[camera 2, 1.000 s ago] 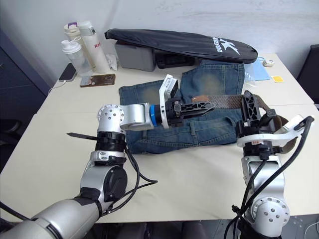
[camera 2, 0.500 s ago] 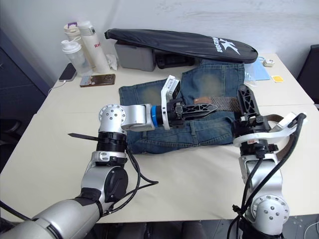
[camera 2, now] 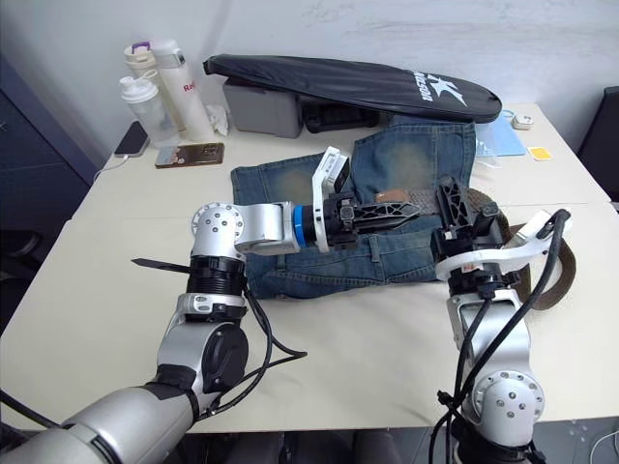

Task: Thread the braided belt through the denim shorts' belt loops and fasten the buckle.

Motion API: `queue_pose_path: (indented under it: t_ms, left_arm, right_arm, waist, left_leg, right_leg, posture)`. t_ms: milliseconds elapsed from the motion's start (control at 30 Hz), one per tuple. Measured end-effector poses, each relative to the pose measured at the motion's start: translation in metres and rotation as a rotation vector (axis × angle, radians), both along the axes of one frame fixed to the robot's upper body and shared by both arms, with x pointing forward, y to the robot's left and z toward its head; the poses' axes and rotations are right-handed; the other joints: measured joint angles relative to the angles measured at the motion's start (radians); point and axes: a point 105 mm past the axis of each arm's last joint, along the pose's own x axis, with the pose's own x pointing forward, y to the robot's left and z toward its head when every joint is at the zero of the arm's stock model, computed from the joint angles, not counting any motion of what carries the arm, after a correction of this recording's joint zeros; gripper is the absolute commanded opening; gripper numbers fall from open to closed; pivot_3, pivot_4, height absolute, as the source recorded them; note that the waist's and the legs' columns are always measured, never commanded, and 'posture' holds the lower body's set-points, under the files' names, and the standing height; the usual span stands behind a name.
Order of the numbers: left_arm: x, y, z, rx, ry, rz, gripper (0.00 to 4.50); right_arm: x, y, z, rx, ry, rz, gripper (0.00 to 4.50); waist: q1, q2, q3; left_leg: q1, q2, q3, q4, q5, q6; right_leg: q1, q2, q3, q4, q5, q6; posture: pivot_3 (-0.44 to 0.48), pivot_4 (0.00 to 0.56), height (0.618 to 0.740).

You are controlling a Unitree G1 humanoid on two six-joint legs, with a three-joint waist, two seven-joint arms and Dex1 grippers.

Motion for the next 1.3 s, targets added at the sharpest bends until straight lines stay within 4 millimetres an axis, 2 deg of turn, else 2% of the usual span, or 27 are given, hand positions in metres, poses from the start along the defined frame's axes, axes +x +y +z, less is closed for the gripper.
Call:
queue_pose_path:
  t_ms: [200, 267, 333, 400, 433, 500, 567, 667, 733, 833, 933, 1067, 1133, 1233, 1300]
  left_arm:
    - [-0.001, -0.001, 0.0, -0.002, 0.0, -0.004, 0.0]
    - [-0.001, -0.001, 0.001, -0.003, -0.006, -0.005, 0.96]
    - [0.0, 0.0, 0.001, -0.001, -0.008, -0.002, 1.55]
    - [0.003, 0.005, 0.001, -0.002, -0.011, 0.012, 2.39]
    - [0.005, 0.008, 0.002, -0.006, -0.015, 0.023, 2.67]
    - [0.009, 0.014, 0.002, 0.01, -0.04, 0.048, 3.58]
    - [0.016, 0.026, 0.001, 0.068, -0.116, 0.09, 4.3]
    - [0.028, 0.041, -0.002, 0.148, -0.212, 0.161, 4.41]
    - [0.035, 0.046, -0.016, 0.274, -0.364, 0.189, 4.41]
    - [0.034, 0.044, -0.039, 0.402, -0.603, 0.143, 4.41]
    - [0.023, 0.024, -0.058, 0.452, -0.867, 0.017, 4.41]
    - [0.007, -0.01, -0.067, 0.416, -1.115, -0.101, 4.41]
    - [0.005, -0.025, -0.078, 0.421, -1.173, -0.135, 4.41]
    - [0.013, -0.047, -0.1, 0.486, -1.228, -0.149, 4.41]
    - [0.02, -0.054, -0.112, 0.532, -1.254, -0.143, 4.41]
  right_arm:
    - [-0.001, -0.001, 0.0, 0.002, -0.008, 0.003, 0.12]
    - [-0.001, -0.002, 0.001, -0.006, -0.013, 0.004, 0.0]
    - [-0.002, -0.007, 0.003, -0.031, -0.02, -0.013, 0.0]
    - [-0.004, -0.014, 0.003, -0.056, -0.017, -0.04, 0.0]
    - [-0.004, -0.018, 0.003, -0.069, -0.016, -0.054, 0.0]
    - [-0.006, -0.024, 0.004, -0.121, -0.011, -0.074, 0.0]
    - [-0.008, -0.035, 0.004, -0.219, 0.006, -0.107, 0.0]
    - [-0.011, -0.051, 0.003, -0.358, 0.051, -0.161, 0.0]
    - [-0.013, -0.057, 0.0, -0.507, 0.097, -0.172, 0.0]
    - [-0.016, -0.058, -0.009, -0.662, 0.159, -0.145, 0.0]
    - [-0.021, -0.059, -0.02, -0.832, 0.228, -0.109, 0.0]
    - [-0.028, -0.058, -0.033, -0.998, 0.297, -0.07, 0.0]
    - [-0.031, -0.06, -0.035, -1.032, 0.31, -0.085, 0.0]
    - [-0.035, -0.067, -0.034, -1.052, 0.326, -0.117, 0.0]
    - [-0.038, -0.067, -0.036, -1.063, 0.335, -0.122, 0.0]
  waist:
    - [0.0, 0.0, 0.0]
    - [0.0, 0.0, 0.0]
    - [0.0, 0.0, 0.0]
    - [0.0, -0.001, 0.0]
    - [0.0, -0.001, 0.0]
    - [0.0, -0.001, 0.001]
    - [0.0, 0.0, 0.001]
    - [0.001, 0.0, 0.001]
    - [0.002, 0.0, 0.001]
    - [0.005, 0.0, 0.001]
    - [0.012, 0.0, 0.001]
    - [0.021, 0.0, 0.002]
    - [0.026, -0.001, 0.002]
    - [0.028, -0.001, 0.002]
    - [0.027, -0.002, 0.003]
  left_leg:
    - [0.0, 0.0, 0.0, 0.0, 0.0, 0.0]
    - [0.0, 0.0, 0.0, 0.0, 0.0, 0.0]
    - [0.0, 0.0, 0.0, 0.0, 0.0, 0.0]
    - [0.0, 0.0, 0.0, 0.0, 0.0, 0.0]
    - [0.0, 0.0, 0.0, 0.0, 0.0, 0.0]
    - [0.0, 0.0, 0.0, 0.0, 0.0, 0.0]
    - [0.0, 0.0, 0.001, -0.001, 0.0, 0.0]
    - [0.001, 0.0, 0.002, -0.002, 0.0, 0.0]
    - [0.0, 0.0, 0.002, -0.002, 0.001, 0.0]
    - [0.0, 0.0, 0.001, -0.004, 0.001, 0.0]
    - [-0.002, -0.001, 0.001, -0.004, 0.0, 0.002]
    - [-0.004, -0.001, 0.001, -0.002, -0.003, 0.008]
    - [-0.004, -0.002, 0.001, -0.001, -0.006, 0.016]
    - [-0.005, -0.004, 0.001, 0.001, -0.008, 0.022]
    - [-0.005, -0.004, 0.001, 0.001, -0.009, 0.025]
  right_leg:
    - [0.0, 0.0, 0.0, 0.0, 0.0, 0.0]
    - [0.0, 0.0, 0.0, 0.0, 0.0, 0.0]
    - [0.0, 0.0, 0.0, 0.0, 0.0, 0.0]
    - [0.0, 0.0, 0.0, 0.0, 0.0, 0.0]
    - [0.0, 0.0, 0.0, 0.0, 0.0, 0.0]
    - [0.0, 0.0, 0.0, -0.001, 0.0, 0.0]
    - [0.0, 0.0, 0.0, -0.001, 0.0, 0.0]
    - [0.0, 0.0, 0.001, -0.002, 0.0, 0.0]
    - [0.0, 0.0, 0.001, -0.003, 0.0, -0.001]
    - [0.001, -0.001, 0.003, -0.006, 0.0, -0.001]
    - [0.002, -0.002, 0.005, -0.01, 0.0, -0.002]
    - [0.002, -0.002, 0.009, -0.011, 0.0, -0.002]
    - [0.002, 0.0, 0.012, -0.011, 0.0, -0.002]
    - [0.002, 0.001, 0.02, -0.012, 0.0, -0.002]
    - [0.001, 0.003, 0.025, -0.012, 0.0, -0.001]
  posture:
    - [0.0, 0.15, 0.74]
    - [0.0, 0.15, 0.74]
    - [0.0, 0.15, 0.74]
    - [0.0, 0.15, 0.74]
    - [0.0, 0.15, 0.74]
    - [0.0, 0.15, 0.74]
    - [0.0, 0.15, 0.74]
    - [0.0, 0.15, 0.74]
    - [0.0, 0.15, 0.74]
    - [0.0, 0.15, 0.74]
    - [0.0, 0.15, 0.74]
    - [0.0, 0.15, 0.74]
    - [0.0, 0.15, 0.74]
    - [0.0, 0.15, 0.74]
    - [0.0, 0.15, 0.74]
